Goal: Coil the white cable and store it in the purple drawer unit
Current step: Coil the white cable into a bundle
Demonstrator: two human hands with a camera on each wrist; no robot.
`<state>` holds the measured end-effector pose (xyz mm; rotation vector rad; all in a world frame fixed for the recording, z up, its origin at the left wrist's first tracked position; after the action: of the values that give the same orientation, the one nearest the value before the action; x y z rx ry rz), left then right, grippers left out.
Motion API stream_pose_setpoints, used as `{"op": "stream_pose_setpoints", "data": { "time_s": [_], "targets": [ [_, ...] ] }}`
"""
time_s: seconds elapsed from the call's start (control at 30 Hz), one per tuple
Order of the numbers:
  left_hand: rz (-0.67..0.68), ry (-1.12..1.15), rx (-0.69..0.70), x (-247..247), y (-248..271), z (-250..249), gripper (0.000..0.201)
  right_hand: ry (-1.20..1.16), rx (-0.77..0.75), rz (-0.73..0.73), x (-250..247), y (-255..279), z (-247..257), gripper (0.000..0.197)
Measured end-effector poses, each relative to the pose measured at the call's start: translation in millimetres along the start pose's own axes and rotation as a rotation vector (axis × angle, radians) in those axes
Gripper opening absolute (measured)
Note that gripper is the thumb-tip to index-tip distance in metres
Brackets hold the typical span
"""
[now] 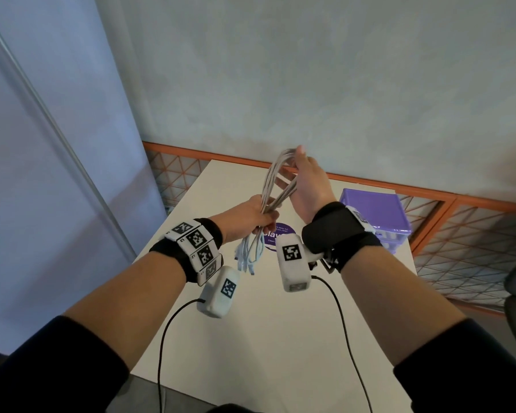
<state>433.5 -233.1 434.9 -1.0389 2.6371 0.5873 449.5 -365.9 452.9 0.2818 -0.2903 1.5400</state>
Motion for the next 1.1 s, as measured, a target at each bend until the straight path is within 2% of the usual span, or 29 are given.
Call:
{"op": "stream_pose_setpoints", "data": {
  "time_s": [0.1,0.17,0.27,0.37,0.4,0.5,0.53,0.6,0.63,0.67,0.73,0.77,0.83,0.93,1.0,1.1],
  "targets": [
    [-0.015,-0.054,0.02,-3,2,-7,0.021,-0.237,-0.067,0.059,-1,-1,3,0.037],
    [-0.027,-0.117,0.007,-7,2,-6,0.022,-0.309,-0.083,0.054,-4,-3,3,0.041],
    [-0.02,-0.15,-0.057,-11,1,-1,0.032,-0.271,-0.099,0.038,-9,-5,2,0.049],
    [-0.1,-0.218,-0.094,-20,-1,5,0.045,-0.14,-0.059,0.01,-16,-6,0,0.045],
    [-0.132,-0.236,-0.102,-23,-2,7,0.042,0.002,-0.022,-0.014,-18,-6,0,0.042],
    [-0.133,-0.116,-0.112,-29,-3,15,0.031,0.698,0.044,-0.161,-26,-6,1,0.021],
    [-0.124,-0.089,-0.116,-30,-3,17,0.03,0.855,0.005,-0.185,-26,-4,3,0.028],
    [-0.106,-0.076,-0.12,-31,-2,18,0.03,1.077,-0.165,-0.042,-23,4,7,0.069],
    [-0.09,-0.065,-0.111,-31,-1,18,0.03,1.258,-0.205,0.085,-19,8,8,0.079],
    [-0.07,-0.05,-0.097,-31,-1,16,0.03,1.457,-0.201,0.206,-14,11,8,0.08],
    [-0.028,-0.043,-0.065,-31,1,13,0.029,1.735,-0.147,0.332,-12,9,1,0.063],
    [-0.012,-0.053,-0.049,-30,2,11,0.028,1.775,-0.131,0.34,-14,8,-1,0.047],
    [0.0,-0.078,-0.017,-28,4,10,0.028,1.683,-0.098,0.301,-20,4,-2,0.02],
    [-0.012,-0.102,-0.037,-26,9,14,0.034,1.488,-0.014,0.279,-24,3,-8,0.02],
    [0.004,-0.122,-0.065,-25,9,13,0.04,1.472,-0.031,0.237,-23,2,-10,0.023],
    [-0.004,-0.189,-0.082,-27,9,5,0.04,1.401,-0.044,0.171,-22,2,-15,0.023]
  ]
}}
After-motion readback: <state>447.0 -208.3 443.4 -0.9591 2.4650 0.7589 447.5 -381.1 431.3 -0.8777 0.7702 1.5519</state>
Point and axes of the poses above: each hand's wrist, its own y-axis away from the middle knuckle, its own x-axis out of the palm, z = x × y, the point moved 1 cm from there along -y, towards the middle knuckle, and after that the axes turned 12 degrees about z, right-handed, at the moved point
